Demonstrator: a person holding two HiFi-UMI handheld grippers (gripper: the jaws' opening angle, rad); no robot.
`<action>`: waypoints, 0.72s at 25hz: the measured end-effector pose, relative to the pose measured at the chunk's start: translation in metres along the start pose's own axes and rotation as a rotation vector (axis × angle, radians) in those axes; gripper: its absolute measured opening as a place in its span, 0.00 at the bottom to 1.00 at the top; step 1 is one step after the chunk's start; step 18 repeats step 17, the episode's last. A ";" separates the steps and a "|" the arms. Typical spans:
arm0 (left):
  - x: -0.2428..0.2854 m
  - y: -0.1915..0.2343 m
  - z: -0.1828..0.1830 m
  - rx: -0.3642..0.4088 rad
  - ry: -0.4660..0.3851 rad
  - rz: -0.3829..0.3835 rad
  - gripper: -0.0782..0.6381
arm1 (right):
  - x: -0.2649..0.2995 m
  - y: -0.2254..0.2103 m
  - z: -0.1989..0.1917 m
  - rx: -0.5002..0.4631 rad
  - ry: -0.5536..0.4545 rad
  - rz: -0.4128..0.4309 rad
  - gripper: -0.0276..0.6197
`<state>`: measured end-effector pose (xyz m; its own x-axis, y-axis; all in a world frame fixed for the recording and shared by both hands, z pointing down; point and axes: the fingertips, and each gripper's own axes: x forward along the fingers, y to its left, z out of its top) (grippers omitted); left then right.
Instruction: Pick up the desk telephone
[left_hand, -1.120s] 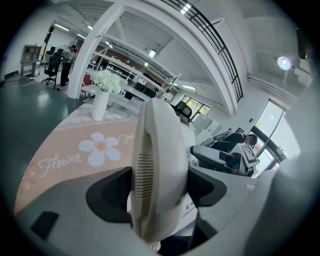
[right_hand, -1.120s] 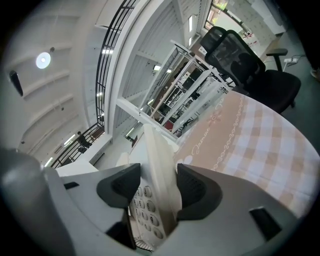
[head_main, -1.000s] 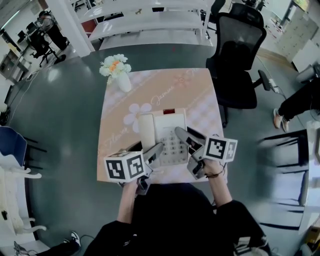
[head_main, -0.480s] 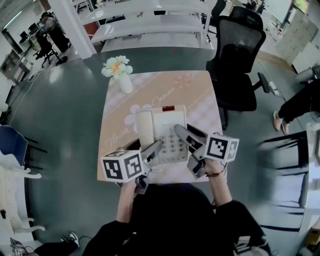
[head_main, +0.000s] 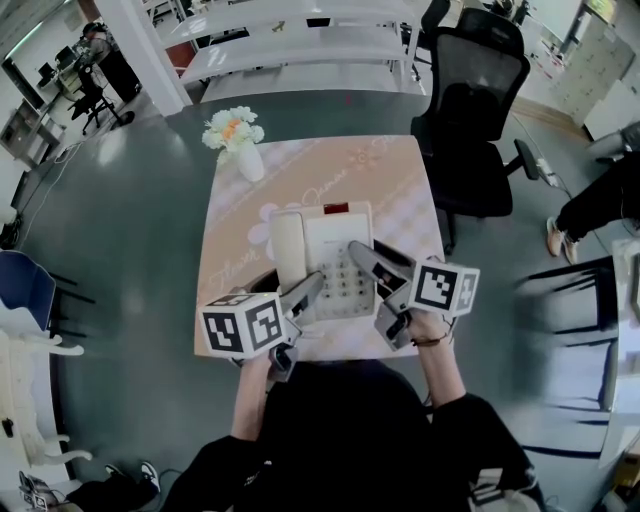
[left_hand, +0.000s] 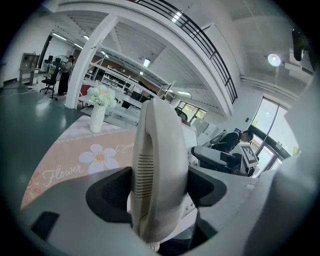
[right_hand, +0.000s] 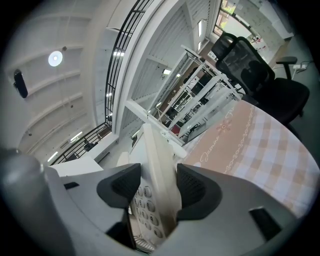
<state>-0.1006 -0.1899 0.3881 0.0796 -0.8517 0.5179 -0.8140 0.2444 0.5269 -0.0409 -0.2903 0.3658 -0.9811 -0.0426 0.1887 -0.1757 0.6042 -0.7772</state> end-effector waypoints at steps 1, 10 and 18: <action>0.000 0.000 0.000 0.001 0.001 0.000 0.57 | 0.002 0.004 0.000 -0.006 -0.003 0.030 0.37; -0.001 -0.001 -0.001 0.003 0.000 0.001 0.57 | -0.002 -0.001 -0.002 0.001 0.005 -0.002 0.37; -0.006 -0.002 -0.005 0.008 -0.003 0.007 0.57 | -0.005 0.004 -0.006 0.001 0.008 0.010 0.37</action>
